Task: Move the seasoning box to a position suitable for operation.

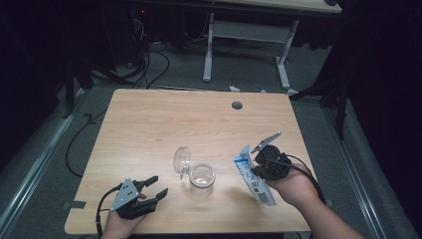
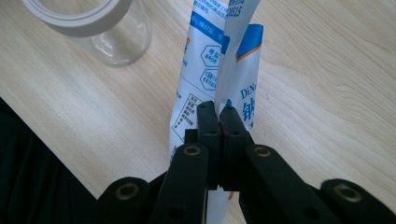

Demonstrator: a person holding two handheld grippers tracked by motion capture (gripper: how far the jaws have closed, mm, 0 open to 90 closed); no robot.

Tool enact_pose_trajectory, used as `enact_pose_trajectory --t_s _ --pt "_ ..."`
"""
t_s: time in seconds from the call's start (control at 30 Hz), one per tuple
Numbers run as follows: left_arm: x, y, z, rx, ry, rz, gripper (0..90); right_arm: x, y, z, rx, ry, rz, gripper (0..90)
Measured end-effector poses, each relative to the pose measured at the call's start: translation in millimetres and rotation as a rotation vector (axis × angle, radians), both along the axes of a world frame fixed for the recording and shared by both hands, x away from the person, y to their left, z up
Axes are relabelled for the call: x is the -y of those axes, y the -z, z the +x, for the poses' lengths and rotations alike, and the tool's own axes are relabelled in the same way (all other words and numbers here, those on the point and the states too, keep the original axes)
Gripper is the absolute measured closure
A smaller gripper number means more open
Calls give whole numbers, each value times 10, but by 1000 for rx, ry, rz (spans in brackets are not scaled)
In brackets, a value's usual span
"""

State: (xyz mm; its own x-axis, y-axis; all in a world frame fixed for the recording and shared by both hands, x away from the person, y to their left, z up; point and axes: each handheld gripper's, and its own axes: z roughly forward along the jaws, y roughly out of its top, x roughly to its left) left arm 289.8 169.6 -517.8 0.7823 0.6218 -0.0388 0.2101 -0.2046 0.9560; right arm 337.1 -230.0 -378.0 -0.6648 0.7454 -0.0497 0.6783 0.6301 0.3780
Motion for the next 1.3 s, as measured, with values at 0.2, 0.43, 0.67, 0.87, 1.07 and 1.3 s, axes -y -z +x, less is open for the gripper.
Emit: enact_pose_trajectory --t_s 0.2,0.43,0.67,0.87,1.07,1.3 --pt "78 1 -37 -4 23 9 429 -71 -63 -38 4 -16 2 897" --pt "179 -4 -99 2 49 17 425 -152 -131 -70 -8 -31 10 898" --pt "253 8 -130 5 71 30 421 -250 -163 -101 -21 -50 14 897" --pt "290 7 -149 1 85 33 412 -351 -215 -125 -28 -69 11 898" --pt "435 11 -187 5 117 44 416 -500 -230 -132 -39 -97 7 897" --pt "578 -26 -221 9 145 51 405 -659 -267 -135 -36 -131 17 897"
